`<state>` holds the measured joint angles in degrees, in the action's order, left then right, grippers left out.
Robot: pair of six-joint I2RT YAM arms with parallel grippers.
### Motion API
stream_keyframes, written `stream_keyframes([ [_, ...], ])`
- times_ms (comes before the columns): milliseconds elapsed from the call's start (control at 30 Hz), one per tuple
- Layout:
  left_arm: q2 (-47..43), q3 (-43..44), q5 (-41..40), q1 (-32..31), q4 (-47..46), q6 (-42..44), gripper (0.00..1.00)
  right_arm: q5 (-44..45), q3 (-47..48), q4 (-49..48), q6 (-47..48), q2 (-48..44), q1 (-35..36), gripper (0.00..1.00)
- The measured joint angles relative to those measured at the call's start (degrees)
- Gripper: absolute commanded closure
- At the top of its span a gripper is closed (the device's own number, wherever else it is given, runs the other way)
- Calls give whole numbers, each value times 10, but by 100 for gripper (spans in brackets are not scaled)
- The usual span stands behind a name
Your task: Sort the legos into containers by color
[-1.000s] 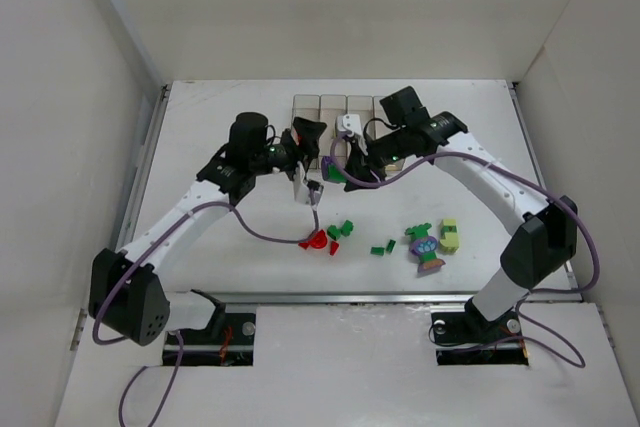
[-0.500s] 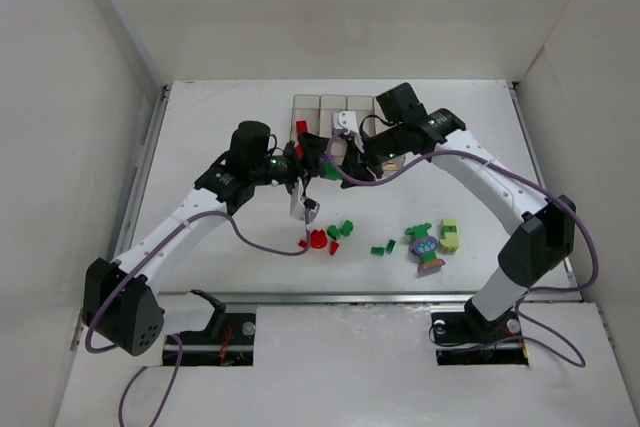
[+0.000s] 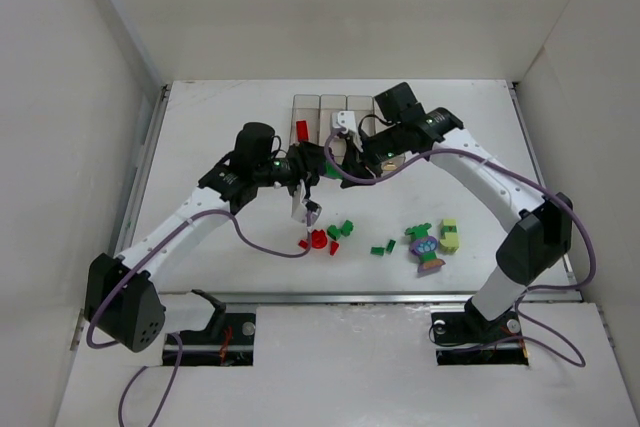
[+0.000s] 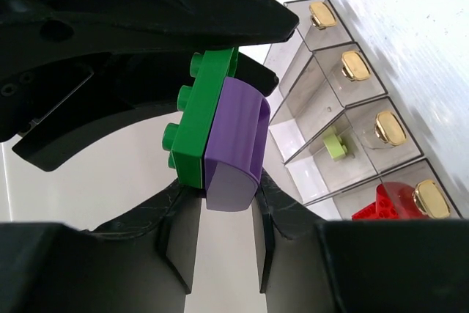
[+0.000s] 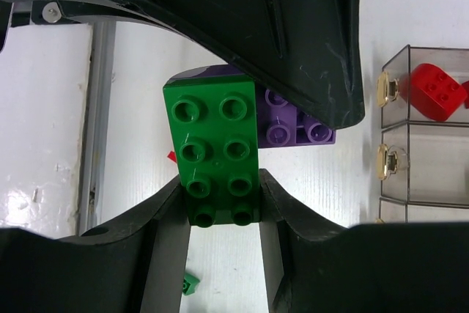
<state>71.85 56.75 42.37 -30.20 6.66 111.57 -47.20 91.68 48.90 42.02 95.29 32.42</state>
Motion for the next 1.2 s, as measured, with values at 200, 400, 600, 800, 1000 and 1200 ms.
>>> stream_keyframes([
  [200, 0, 0, -7, 0, 1, -9, 100, 0, -1, -10, -19, 1, -6, 100],
  [400, -1, -1, -37, -1, 25, -28, 100, -27, -66, -124, -107, -34, -60, 100],
  [600, -1, -10, -70, -1, 62, -89, 100, -12, -112, -254, -191, -83, -137, 100],
  [800, 10, -10, -123, -1, 21, -243, 100, 33, -98, -335, -318, -42, -140, 100],
  [1000, 79, 41, -137, 17, -1, -466, 100, 150, -17, -374, -517, 118, -175, 100],
  [1200, 80, 43, -137, 34, -12, -567, 100, 210, 34, -371, -619, 233, -197, 95],
])
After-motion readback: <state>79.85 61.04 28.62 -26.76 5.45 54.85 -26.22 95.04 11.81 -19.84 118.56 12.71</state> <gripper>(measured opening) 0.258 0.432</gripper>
